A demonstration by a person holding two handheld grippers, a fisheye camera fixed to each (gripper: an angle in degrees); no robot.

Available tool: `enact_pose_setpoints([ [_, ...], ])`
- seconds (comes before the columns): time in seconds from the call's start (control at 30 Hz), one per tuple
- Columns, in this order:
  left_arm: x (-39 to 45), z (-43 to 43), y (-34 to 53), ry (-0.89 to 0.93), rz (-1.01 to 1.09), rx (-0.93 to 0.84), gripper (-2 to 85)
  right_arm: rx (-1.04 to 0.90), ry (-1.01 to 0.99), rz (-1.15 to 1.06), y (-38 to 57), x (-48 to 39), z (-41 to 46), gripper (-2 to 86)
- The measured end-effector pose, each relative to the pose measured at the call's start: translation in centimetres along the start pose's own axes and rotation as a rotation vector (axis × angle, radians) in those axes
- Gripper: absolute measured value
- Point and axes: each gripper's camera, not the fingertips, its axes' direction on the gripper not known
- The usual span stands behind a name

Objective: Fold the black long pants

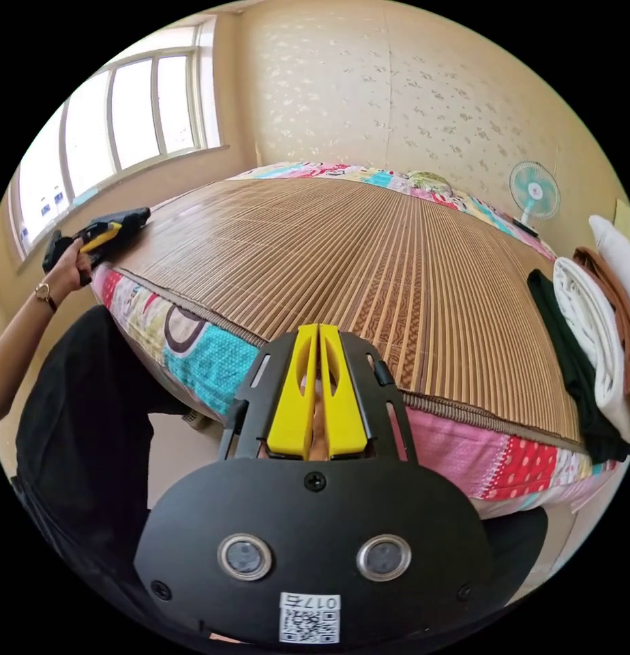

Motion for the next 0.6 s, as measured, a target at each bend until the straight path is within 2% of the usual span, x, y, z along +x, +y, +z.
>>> enact_pose_setpoints([
  [0.07, 4.0, 3.9, 2.8, 0.071, 0.038, -0.052, -0.8, -0.024, 0.001, 0.033, -0.3, 0.5, 0.0, 0.3],
  [0.2, 9.3, 8.4, 8.8, 0.205, 0.055, -0.164, -0.9, -0.040, -0.146, 0.142, -0.3, 4.3, -0.1, 0.3],
  [0.37, 17.2, 11.0, 19.4, 0.287, 0.345, -0.487, -0.9, -0.039, -0.128, 0.122, 0.0, 5.4, -0.3, 0.4],
  [0.47, 18.8, 10.9, 22.8, 0.350, 0.442, -0.694, -0.9, -0.041, -0.216, 0.156, 0.4, 7.6, -0.6, 0.4],
  [0.53, 18.3, 10.2, 24.1, 0.374, 0.443, -0.765, -0.8, -0.046, -0.260, 0.153, 0.6, 8.8, -0.7, 0.4],
  [0.6, 17.4, 8.9, 24.8, 0.384, 0.476, -0.754, -0.7, -0.090, -0.320, 0.120, 0.2, 10.3, -1.1, 0.5],
])
